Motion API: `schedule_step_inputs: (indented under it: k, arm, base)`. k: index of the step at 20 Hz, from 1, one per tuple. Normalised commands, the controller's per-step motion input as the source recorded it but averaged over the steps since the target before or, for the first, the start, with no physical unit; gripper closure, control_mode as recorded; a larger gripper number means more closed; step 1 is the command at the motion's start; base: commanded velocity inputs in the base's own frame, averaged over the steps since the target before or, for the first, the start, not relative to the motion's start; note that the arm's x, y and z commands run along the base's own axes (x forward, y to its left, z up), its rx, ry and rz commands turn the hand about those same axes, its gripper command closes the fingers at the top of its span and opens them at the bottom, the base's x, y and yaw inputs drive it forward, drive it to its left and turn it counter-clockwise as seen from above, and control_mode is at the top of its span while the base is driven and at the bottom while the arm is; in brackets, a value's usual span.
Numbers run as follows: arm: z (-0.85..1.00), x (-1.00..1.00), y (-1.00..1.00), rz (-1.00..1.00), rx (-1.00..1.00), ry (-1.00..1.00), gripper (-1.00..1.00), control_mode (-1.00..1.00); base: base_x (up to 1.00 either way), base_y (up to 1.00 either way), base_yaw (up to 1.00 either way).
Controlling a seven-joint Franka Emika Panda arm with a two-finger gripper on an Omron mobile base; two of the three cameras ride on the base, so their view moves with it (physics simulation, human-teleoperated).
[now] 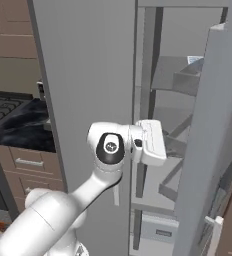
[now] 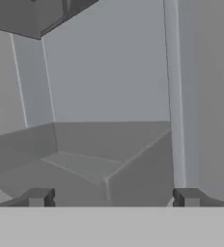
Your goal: Open the freezer door, pick up the ice cube tray from the freezer, and place it on the dining counter.
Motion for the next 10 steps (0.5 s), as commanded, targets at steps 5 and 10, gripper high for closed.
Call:
schedule_step_inputs:
  k: [5, 10]
  arm:
    - [0.0, -0.45, -0.47, 0.0, 0.0, 0.0, -1.0, -1.0]
    - [0.0, -0.38, -0.42, 0.0, 0.0, 0.0, -1.0, -1.0]
  base:
    - [0.0, 0.0, 0.0]
    - [0.0, 0.0, 0.0]
